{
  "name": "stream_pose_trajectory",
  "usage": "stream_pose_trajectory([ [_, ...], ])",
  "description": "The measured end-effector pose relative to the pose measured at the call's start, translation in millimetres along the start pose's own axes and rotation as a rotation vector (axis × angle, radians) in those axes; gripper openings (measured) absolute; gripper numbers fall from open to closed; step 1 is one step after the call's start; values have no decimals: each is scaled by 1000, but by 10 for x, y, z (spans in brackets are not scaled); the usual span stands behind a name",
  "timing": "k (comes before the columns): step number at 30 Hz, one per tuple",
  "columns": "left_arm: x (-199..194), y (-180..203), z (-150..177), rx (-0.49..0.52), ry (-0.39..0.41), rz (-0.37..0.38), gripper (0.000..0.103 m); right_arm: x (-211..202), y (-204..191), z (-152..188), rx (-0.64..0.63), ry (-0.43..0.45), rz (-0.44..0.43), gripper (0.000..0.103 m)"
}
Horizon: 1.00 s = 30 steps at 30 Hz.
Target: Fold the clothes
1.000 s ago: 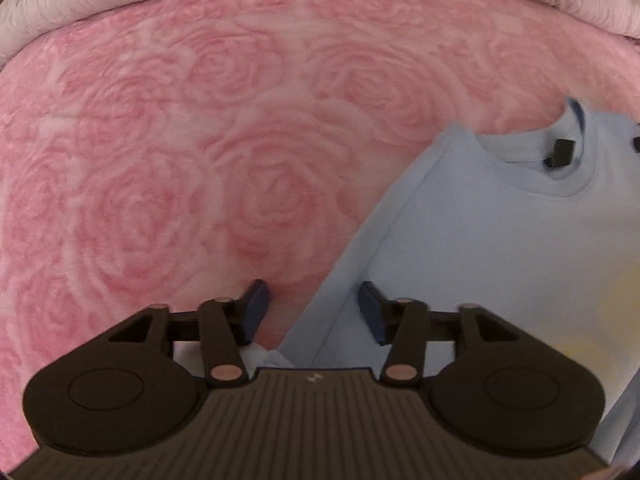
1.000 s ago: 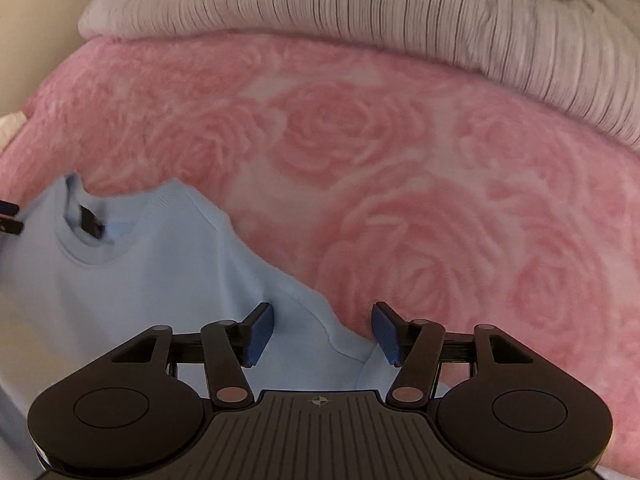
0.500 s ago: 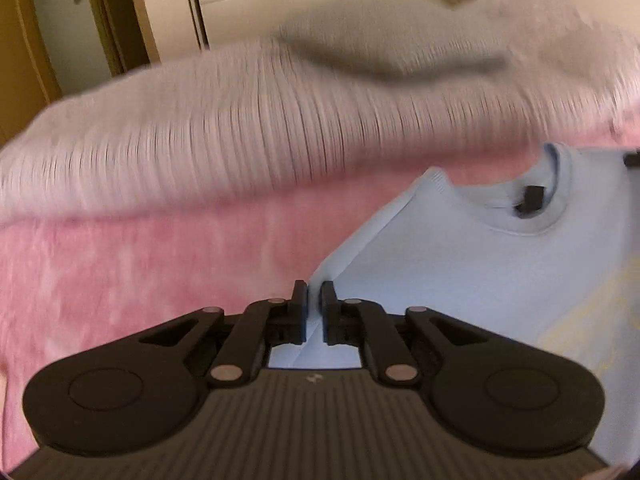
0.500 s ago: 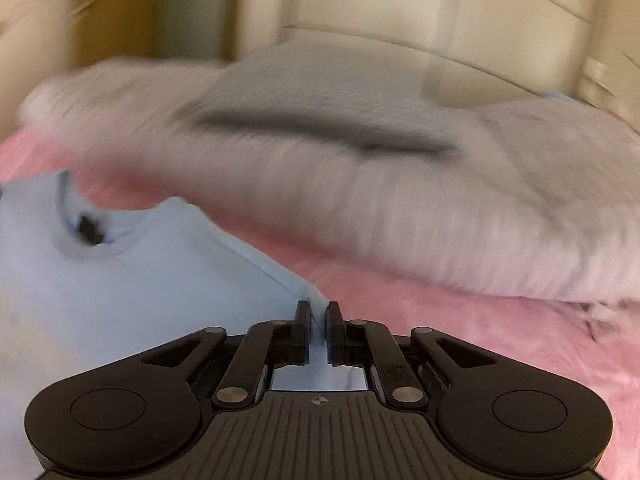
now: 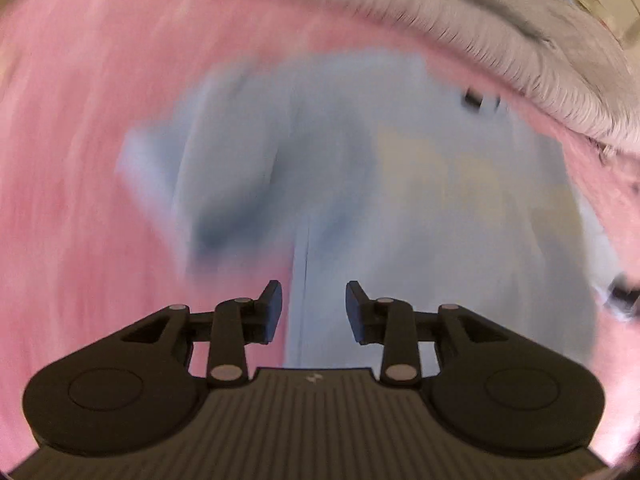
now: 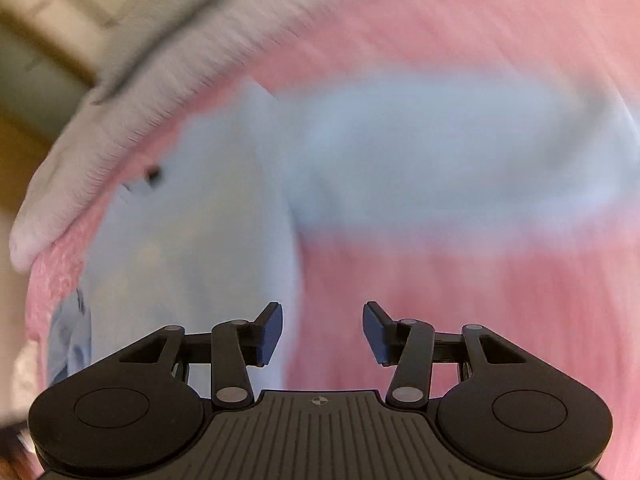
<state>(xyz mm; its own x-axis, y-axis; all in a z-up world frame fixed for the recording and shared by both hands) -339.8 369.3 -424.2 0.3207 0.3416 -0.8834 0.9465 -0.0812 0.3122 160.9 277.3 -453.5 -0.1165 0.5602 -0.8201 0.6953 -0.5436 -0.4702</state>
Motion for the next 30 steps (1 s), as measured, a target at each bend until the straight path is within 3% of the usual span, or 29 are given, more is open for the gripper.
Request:
stream_pose_trajectory([
  [3, -111, -184, 625, -213, -67, 31, 32, -233, 426, 694, 346, -62, 5, 49],
  [6, -67, -273, 878, -317, -63, 38, 33, -388, 628, 1175, 656, -67, -35, 49],
  [9, 7, -258, 925, -356, -11, 53, 36, -409, 655, 1446, 808, -64, -70, 49],
  [10, 31, -247, 929, -367, 7, 60, 26, -398, 652, 1499, 842, -65, -75, 49],
  [11, 37, -206, 901, -340, 3, 74, 7, -386, 643, 1535, 879, -59, -82, 49],
  [12, 40, -161, 869, -306, -4, 89, 6, -375, 633, 1570, 913, -53, -89, 49],
  [15, -222, -91, 620, -220, 62, 141, 6, -370, 601, 1621, 954, -26, -107, 49],
  [18, -411, -219, 279, -140, 146, 92, 6, -401, 513, 1644, 912, -19, -131, 49],
  [24, -277, -745, -155, -47, 152, -65, 8, -177, 141, 1811, 791, -73, -182, 49],
  [28, -52, -764, -50, 23, 112, -117, 8, 35, -89, 1882, 779, -81, -248, 49],
  [30, -4, -784, -6, 4, 107, -116, 8, 107, -212, 1920, 734, -87, -263, 49],
])
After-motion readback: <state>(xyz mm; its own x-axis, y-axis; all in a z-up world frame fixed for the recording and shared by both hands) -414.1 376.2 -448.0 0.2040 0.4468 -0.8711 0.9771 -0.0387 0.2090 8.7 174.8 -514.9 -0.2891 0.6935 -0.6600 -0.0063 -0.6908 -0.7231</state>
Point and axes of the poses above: each gripper's, at about its wrist camera, not at the fingertips, and x roughly the way its jaws point, y to its right, z to its underside, the point moved 6 cm from there along x, roughly the way its jaws point, and after that the axes turned 5 degrees about y, right-handed, at the moved point
